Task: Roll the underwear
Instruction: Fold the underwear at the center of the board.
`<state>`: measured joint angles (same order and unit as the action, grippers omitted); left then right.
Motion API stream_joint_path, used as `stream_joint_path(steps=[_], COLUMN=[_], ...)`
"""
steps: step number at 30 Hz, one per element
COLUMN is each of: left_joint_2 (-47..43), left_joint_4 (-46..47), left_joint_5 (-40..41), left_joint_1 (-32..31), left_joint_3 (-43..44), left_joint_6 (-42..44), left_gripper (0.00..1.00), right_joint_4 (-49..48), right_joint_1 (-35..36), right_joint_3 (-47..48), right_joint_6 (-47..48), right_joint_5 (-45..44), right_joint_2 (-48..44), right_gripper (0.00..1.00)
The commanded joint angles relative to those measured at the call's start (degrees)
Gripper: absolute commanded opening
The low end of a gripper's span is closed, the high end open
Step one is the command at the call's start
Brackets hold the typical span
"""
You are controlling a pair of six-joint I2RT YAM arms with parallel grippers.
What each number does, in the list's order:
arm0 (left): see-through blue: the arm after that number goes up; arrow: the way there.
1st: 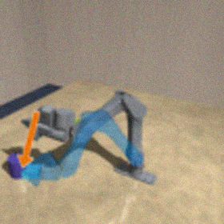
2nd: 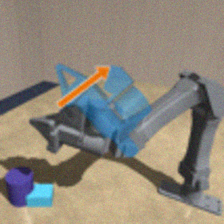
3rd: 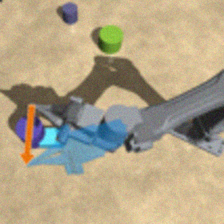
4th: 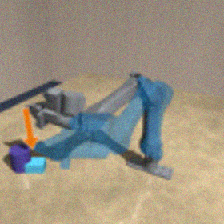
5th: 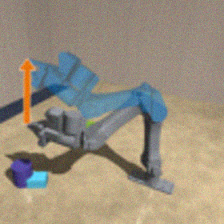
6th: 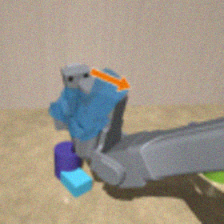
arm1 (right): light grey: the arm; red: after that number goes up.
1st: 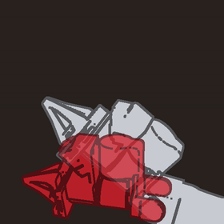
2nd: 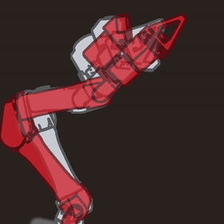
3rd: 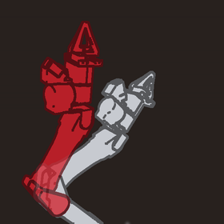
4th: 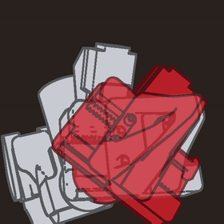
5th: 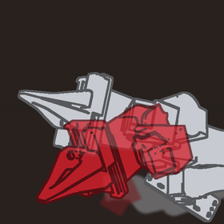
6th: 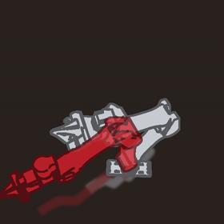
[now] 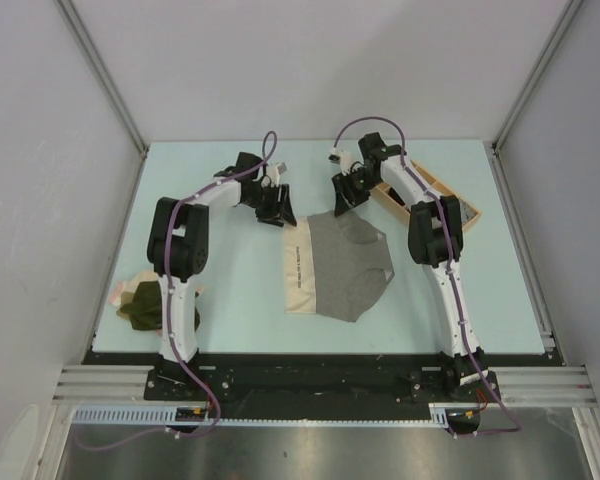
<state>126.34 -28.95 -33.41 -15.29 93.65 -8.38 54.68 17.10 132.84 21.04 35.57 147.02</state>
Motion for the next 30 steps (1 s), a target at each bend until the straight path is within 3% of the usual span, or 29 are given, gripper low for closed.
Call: stream_joint_path(steps=[1,8,15,22,30], left_joint_2=[0.9,1.4,0.7,-1.9,-7.3], left_joint_4=[-1.0,-1.5,-0.2,1.9,5.9], left_joint_5=[-0.6,0.1,1.3,1.6,2.4], left_joint_1=[-0.3,-0.7,-0.7,-0.7,-0.6], left_joint_3=[2.6,3.4,3.5,2.8,-1.2], left_joint_6=[1.1,1.3,0.6,0.0,0.4], left_gripper=[0.56,0.46,0.32,0.02,0.0], right_joint_4=[1.9,1.5,0.5,-1.4,-5.1], right_joint_1=[0.6,0.7,0.2,-0.8,-2.9], right_joint_3=[1.0,2.6,2.9,2.6,0.1], right_joint_6=[-0.6,-1.3,-2.0,-2.5,-2.8], right_joint_5=[0.6,0.4,0.9,4.0,7.5], right_joint_2=[1.7,2.7,2.7,0.6,-5.0], right_gripper=[0.45,0.34,0.16,0.02,0.0])
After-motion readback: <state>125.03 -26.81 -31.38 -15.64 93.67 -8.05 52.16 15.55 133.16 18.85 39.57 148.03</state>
